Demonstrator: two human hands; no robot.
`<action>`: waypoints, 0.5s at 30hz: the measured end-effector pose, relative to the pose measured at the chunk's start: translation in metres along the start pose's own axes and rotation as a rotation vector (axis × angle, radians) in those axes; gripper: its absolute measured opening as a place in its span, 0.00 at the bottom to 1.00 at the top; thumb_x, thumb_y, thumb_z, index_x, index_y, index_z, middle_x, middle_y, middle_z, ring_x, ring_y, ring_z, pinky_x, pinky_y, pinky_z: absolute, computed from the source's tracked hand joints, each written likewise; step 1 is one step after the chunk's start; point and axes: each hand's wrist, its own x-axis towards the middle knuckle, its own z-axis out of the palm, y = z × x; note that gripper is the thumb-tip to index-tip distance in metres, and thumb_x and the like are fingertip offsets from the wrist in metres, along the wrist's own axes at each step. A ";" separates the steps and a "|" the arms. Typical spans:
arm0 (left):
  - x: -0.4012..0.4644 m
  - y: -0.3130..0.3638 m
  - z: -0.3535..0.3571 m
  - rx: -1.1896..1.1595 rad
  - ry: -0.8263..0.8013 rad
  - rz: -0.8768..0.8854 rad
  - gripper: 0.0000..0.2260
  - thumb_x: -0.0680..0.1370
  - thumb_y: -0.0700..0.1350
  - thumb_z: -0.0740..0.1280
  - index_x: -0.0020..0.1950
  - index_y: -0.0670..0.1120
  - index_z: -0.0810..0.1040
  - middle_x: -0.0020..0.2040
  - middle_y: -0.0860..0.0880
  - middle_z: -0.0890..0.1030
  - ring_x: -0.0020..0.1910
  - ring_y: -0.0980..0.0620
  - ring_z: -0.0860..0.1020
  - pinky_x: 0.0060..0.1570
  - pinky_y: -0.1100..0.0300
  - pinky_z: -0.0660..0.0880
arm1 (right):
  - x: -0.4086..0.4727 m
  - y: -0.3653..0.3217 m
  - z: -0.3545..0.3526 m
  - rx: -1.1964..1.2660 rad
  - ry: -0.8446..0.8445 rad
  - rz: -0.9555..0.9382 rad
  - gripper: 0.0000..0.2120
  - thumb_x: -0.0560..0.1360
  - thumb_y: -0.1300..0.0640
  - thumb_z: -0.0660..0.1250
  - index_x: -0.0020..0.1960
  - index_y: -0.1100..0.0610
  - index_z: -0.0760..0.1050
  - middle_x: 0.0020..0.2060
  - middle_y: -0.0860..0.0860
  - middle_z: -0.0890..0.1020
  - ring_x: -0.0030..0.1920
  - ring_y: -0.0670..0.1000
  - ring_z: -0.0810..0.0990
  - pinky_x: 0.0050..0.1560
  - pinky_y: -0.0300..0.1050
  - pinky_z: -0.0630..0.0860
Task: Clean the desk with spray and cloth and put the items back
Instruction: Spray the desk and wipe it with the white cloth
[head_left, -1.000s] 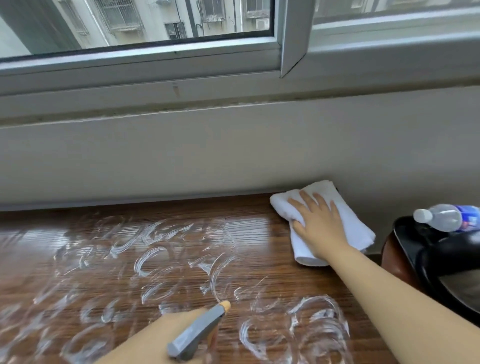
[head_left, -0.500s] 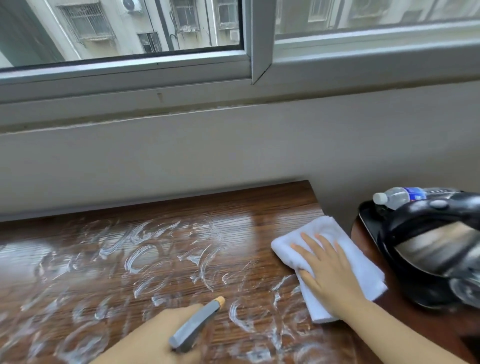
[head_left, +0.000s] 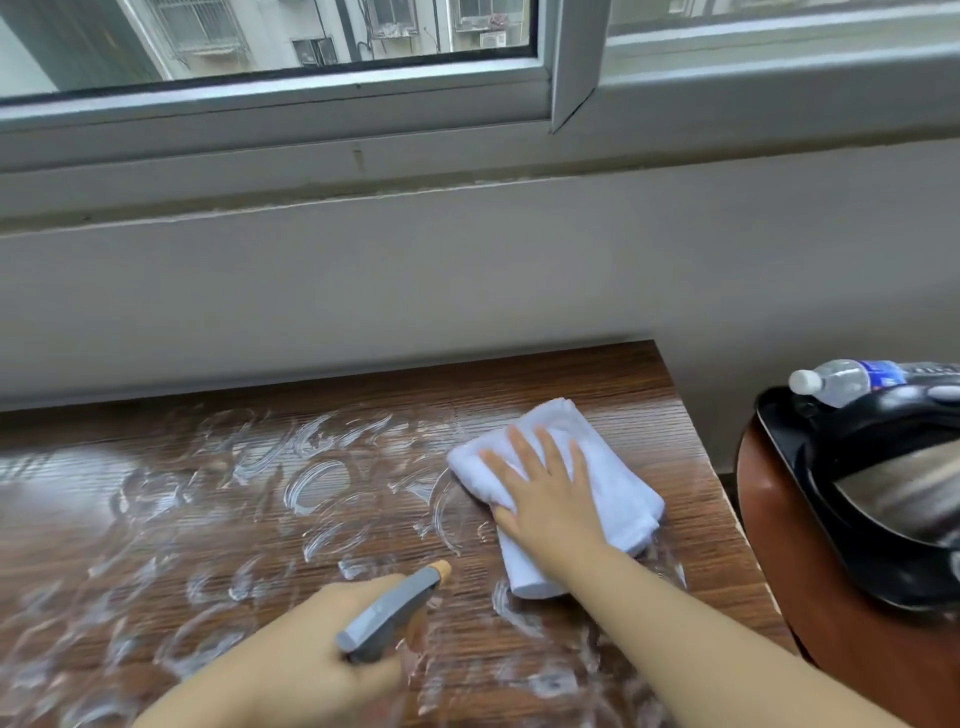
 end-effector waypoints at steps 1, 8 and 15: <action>0.004 -0.006 0.003 -0.005 0.003 0.041 0.23 0.77 0.52 0.67 0.68 0.71 0.67 0.29 0.60 0.71 0.29 0.59 0.66 0.36 0.68 0.62 | 0.009 0.008 -0.004 -0.026 0.034 0.026 0.27 0.72 0.42 0.53 0.71 0.43 0.68 0.74 0.51 0.66 0.74 0.58 0.57 0.69 0.63 0.51; 0.004 -0.006 0.004 0.007 -0.088 0.029 0.17 0.80 0.49 0.66 0.67 0.63 0.70 0.29 0.57 0.67 0.30 0.57 0.62 0.37 0.64 0.59 | -0.009 0.087 -0.018 -0.046 0.081 0.275 0.26 0.80 0.42 0.50 0.77 0.40 0.49 0.78 0.45 0.45 0.77 0.55 0.44 0.73 0.59 0.43; -0.003 0.009 0.018 0.026 -0.082 0.029 0.19 0.76 0.51 0.65 0.66 0.47 0.72 0.31 0.56 0.70 0.31 0.59 0.63 0.36 0.64 0.62 | -0.089 0.105 0.005 -0.073 0.109 0.153 0.25 0.71 0.44 0.52 0.67 0.46 0.67 0.68 0.52 0.73 0.67 0.57 0.65 0.62 0.62 0.63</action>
